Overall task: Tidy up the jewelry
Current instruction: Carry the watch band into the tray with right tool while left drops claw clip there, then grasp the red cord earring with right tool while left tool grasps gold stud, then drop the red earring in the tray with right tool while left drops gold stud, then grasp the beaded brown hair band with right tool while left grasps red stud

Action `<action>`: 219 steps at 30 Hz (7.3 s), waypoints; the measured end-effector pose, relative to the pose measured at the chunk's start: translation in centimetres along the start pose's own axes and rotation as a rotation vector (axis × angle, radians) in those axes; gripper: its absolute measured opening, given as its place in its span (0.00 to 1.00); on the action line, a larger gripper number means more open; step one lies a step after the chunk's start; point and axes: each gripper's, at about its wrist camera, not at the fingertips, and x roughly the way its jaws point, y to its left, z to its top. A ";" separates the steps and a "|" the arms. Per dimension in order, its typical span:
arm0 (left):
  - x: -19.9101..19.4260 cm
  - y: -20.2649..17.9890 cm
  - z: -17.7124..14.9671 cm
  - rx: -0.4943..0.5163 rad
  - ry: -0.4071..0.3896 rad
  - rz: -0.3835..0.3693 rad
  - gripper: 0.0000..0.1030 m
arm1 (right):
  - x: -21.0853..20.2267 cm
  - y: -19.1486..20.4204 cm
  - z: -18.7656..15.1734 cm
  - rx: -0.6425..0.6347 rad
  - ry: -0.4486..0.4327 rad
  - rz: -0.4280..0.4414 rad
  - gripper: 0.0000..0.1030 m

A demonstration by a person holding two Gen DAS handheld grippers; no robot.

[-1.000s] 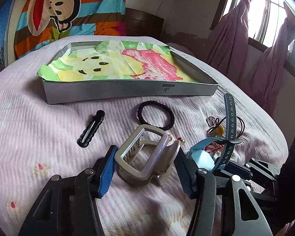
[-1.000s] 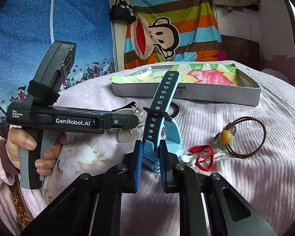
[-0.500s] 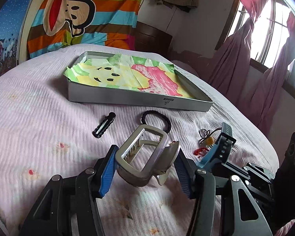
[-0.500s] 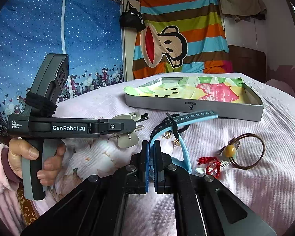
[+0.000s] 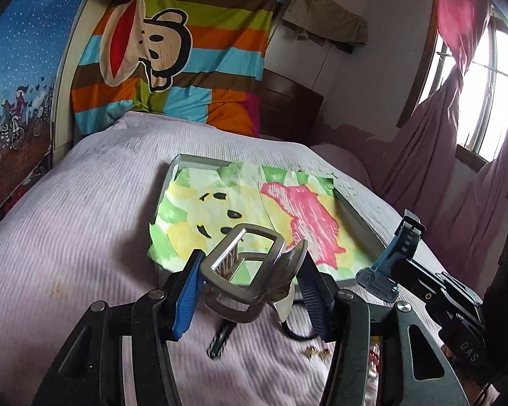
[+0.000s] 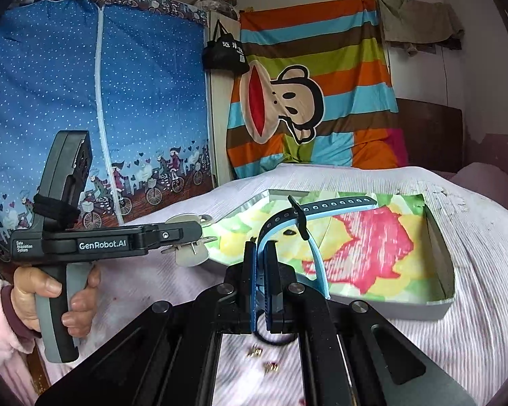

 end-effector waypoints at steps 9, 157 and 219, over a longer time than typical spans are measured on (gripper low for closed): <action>6.3 2.0 1.9 -0.025 0.105 0.066 0.50 | 9.7 -3.7 0.3 0.135 0.156 -0.007 0.04; 7.5 -3.3 -2.0 0.059 0.160 0.045 0.58 | 6.7 -8.4 -2.3 0.164 0.259 -0.193 0.28; 4.6 -8.7 -11.2 0.338 0.303 -0.138 0.37 | -6.1 -5.2 -11.7 0.194 0.103 -0.342 0.37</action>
